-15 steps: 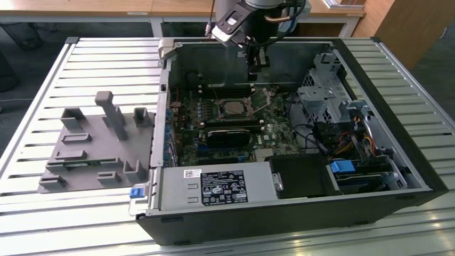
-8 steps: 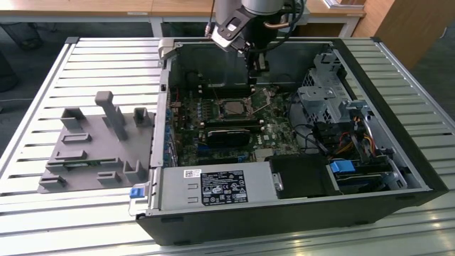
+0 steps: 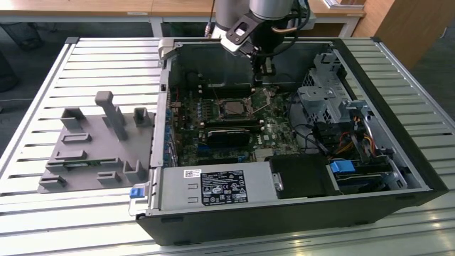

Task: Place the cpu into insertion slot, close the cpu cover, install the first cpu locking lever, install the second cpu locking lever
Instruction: 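Close the cpu cover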

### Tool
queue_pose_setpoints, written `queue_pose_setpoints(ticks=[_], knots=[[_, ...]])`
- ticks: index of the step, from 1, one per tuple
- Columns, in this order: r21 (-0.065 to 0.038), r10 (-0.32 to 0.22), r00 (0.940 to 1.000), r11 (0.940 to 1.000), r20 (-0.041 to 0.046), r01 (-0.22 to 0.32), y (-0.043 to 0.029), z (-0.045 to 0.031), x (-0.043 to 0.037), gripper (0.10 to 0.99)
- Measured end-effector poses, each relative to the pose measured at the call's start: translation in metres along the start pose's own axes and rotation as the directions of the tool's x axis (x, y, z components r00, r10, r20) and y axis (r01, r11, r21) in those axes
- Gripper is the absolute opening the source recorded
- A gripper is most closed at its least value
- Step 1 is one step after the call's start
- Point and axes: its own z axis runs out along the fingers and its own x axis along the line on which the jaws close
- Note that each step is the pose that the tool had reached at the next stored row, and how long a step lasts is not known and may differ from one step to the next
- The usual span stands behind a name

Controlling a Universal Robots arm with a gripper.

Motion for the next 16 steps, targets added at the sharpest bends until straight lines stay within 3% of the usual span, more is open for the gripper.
queue_pose_setpoints(ticks=[9, 16], knots=[[0.001, 0.016, 0.9999, 0.9999, 0.0004, -0.016, 0.0048, 0.0069, -0.0006, 0.106], [0.001, 0.021, 0.9998, 0.9998, 0.0005, -0.021, 0.0168, 0.0106, -0.0012, 0.106]])
